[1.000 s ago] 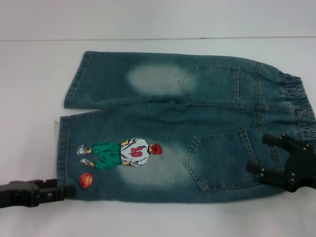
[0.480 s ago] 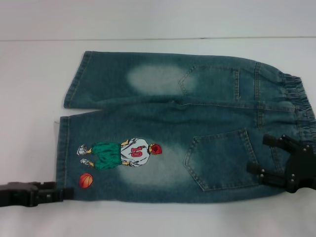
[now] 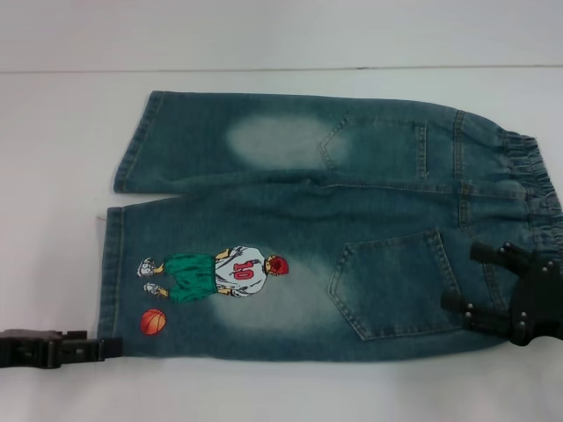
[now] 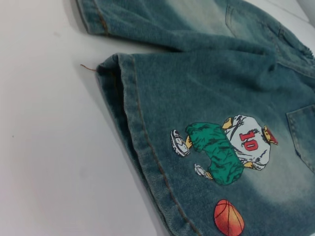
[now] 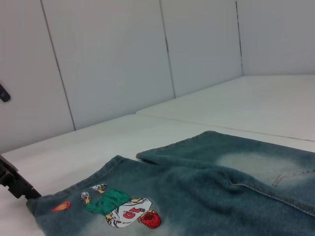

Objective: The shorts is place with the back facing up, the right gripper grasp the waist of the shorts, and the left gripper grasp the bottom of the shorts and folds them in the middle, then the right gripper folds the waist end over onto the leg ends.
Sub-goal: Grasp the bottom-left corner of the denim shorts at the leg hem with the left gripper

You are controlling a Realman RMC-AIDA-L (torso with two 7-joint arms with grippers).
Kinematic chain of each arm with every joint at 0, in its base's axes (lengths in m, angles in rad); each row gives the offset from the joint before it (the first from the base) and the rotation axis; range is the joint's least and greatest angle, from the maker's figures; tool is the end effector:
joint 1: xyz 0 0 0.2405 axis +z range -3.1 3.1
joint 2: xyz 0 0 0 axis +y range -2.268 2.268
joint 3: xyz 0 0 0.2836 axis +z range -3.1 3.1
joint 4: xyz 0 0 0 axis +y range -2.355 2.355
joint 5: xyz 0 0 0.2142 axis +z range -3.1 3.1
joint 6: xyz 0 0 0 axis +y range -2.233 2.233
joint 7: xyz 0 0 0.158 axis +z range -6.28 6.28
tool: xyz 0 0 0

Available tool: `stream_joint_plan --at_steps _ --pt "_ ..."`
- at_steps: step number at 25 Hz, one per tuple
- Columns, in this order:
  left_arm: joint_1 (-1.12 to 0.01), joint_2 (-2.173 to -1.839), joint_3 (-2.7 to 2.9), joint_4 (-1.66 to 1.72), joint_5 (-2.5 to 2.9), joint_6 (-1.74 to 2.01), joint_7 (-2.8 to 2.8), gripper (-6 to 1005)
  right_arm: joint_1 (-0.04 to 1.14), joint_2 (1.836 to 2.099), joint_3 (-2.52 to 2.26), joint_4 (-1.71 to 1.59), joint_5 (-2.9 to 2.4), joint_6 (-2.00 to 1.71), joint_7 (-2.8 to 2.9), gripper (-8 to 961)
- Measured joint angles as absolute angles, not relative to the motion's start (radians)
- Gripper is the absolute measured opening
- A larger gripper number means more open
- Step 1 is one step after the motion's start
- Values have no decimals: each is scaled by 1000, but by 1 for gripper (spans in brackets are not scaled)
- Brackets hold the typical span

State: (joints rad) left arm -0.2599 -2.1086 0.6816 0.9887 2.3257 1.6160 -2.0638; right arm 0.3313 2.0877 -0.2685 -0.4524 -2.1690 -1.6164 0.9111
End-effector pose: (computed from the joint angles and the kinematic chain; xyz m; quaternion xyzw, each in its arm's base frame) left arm -0.3713 0.2651 0.0041 -0.8180 -0.5531 -0.0928 0.1279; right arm 0.3649 0.2615 -0.0321 -0.9045 0.2194 0.2718 0.2447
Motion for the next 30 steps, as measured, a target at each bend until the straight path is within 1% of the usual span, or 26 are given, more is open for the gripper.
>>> stream_joint_plan --at_steps 21,30 --pt "-317 -2112 689 986 2332 1652 -2082 861 331 2088 -268 -453 -2169 -1605 915 946" --pt "-354 -2102 695 989 2389 1679 -2194 861 331 2088 -268 -458 -2169 -1605 913 946"
